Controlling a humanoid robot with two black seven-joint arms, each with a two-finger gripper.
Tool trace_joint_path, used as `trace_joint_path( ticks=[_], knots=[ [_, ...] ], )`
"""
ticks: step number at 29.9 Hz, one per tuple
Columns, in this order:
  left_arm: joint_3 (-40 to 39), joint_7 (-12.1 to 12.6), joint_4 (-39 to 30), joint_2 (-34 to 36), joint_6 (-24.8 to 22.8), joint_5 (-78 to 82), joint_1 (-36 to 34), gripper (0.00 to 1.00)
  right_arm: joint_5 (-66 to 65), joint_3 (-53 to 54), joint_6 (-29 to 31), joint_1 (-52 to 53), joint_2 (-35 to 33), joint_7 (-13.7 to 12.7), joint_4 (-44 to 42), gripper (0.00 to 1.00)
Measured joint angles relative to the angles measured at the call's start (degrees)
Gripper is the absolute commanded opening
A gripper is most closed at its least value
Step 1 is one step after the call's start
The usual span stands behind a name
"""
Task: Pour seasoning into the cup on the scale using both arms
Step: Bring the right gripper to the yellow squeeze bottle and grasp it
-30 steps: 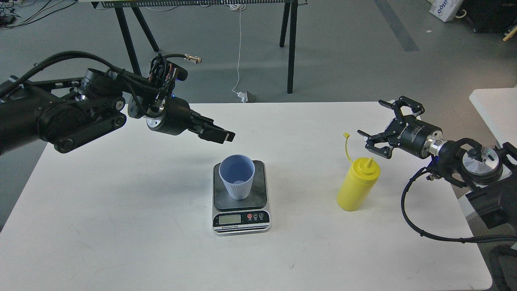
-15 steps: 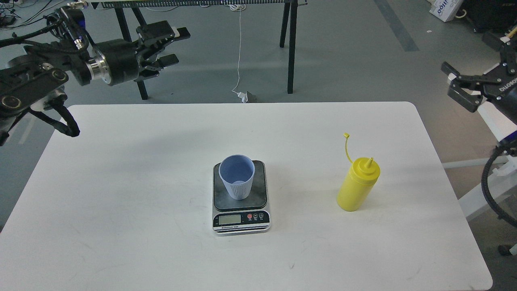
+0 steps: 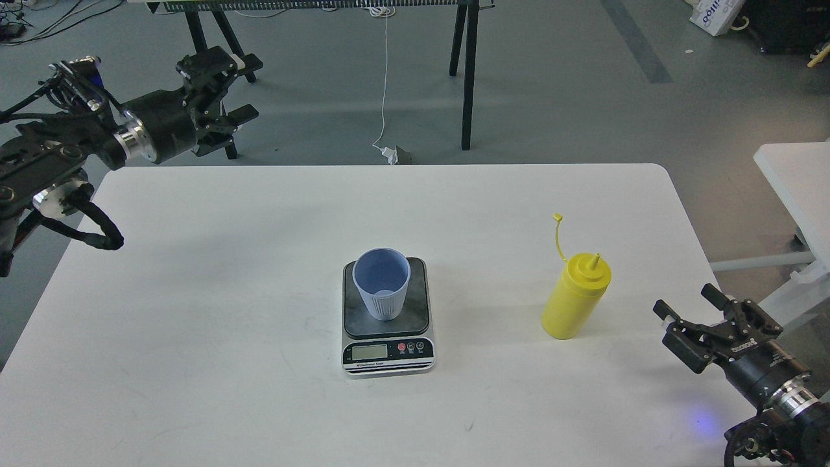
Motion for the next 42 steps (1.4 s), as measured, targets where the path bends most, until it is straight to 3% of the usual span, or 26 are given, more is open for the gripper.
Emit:
trace_joint_path(
  ticks=[8, 36, 39, 40, 41, 42],
  knots=[
    [-0.12, 0.0, 0.0, 0.23, 0.0, 0.14, 0.04, 0.95, -9.14, -0.04, 0.0, 0.79, 9.82, -0.01, -6.14, 0.97],
    [-0.06, -0.01, -0.01, 0.41, 0.0, 0.22, 1.5, 0.97, -20.14, -0.13, 0.0, 11.0, 20.8, -0.01, -16.19, 0.95],
    [-0.05, -0.01, -0.01, 0.44, 0.0, 0.23, 1.75, 0.97, -20.63, -0.13, 0.0, 12.08, 21.38, -0.01, -17.17, 0.8],
    [-0.04, -0.01, -0.01, 0.48, 0.0, 0.23, 1.93, 0.97, -20.94, -0.13, 0.0, 12.48, 21.46, -0.01, -17.54, 0.6],
    [-0.04, -0.01, -0.01, 0.52, 0.0, 0.23, 2.06, 0.97, -21.23, -0.12, 0.0, 12.83, 21.49, -0.01, -17.8, 0.34],
    [-0.03, -0.01, -0.01, 0.54, 0.0, 0.23, 2.16, 0.97, -21.41, -0.12, 0.0, 13.06, 21.53, -0.01, -17.91, 0.24]
  ],
)
